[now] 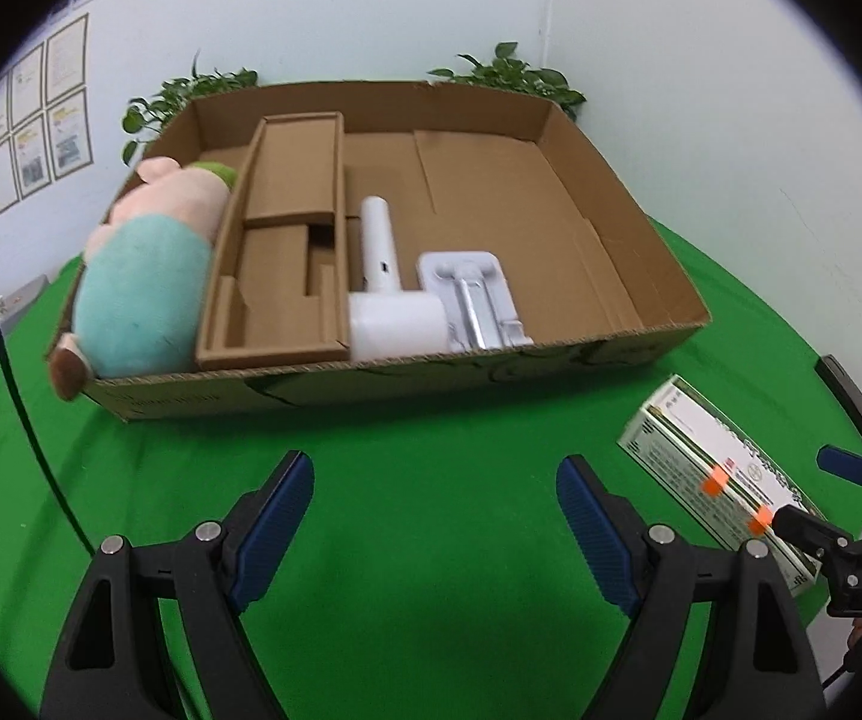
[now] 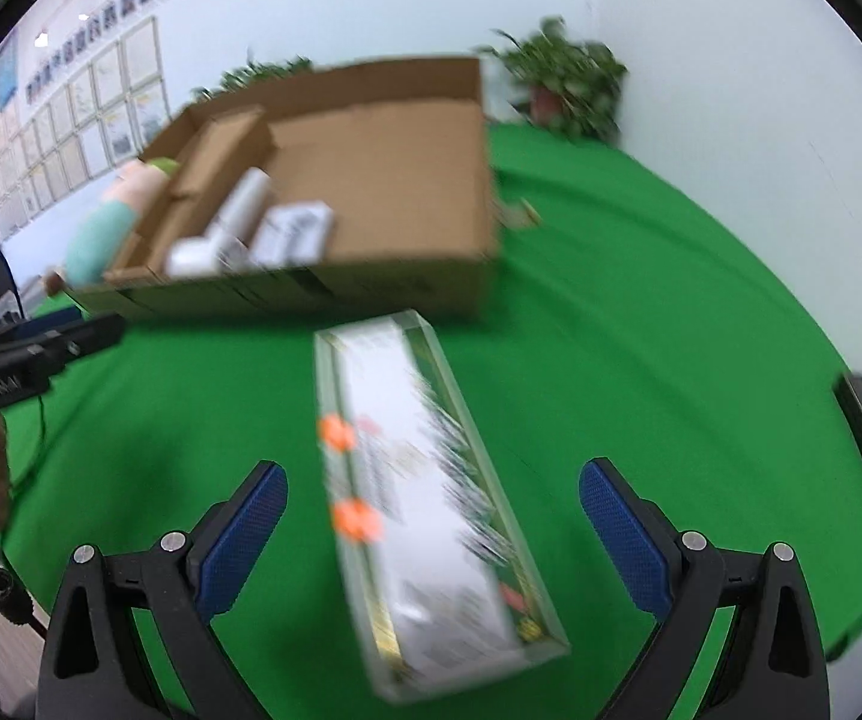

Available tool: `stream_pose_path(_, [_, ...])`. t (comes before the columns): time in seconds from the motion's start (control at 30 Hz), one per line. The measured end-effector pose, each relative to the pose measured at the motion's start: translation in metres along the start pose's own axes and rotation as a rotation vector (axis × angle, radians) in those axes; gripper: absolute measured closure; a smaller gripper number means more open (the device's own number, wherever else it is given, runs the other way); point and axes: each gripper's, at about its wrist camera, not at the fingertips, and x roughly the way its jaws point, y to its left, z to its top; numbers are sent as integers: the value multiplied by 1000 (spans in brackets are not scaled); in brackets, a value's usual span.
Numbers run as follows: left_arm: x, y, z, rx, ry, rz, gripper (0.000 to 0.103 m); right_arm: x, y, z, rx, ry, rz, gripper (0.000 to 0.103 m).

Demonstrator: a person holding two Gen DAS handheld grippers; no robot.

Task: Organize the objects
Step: 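Move both grippers toward the white-and-green medicine box on the table, then grasp the medicine box with the left gripper while the right gripper grips it too, lift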

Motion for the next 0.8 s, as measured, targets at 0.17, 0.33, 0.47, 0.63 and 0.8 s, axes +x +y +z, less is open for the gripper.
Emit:
stream_pose_path(0.17, [7, -15, -3, 7, 22, -56, 20, 7, -14, -17, 32, 59, 20, 7])
stream_pose_path(0.33, [7, -15, -4, -5, 42, -90, 20, 11, 16, -23, -65, 87, 59, 38])
stream_pose_path(0.47, [7, -11, -6, -11, 61, -103, 20, 13, 45, -23, -93, 99, 119, 40])
stream_pose_path(0.63, [13, -10, -10, -33, 106, -172, 20, 10, 78, -20, -129, 90, 183, 24])
stream_pose_path(0.8, [32, -15, -15, -83, 201, -316, 20, 5, 94, -22, -156, 86, 228, 4])
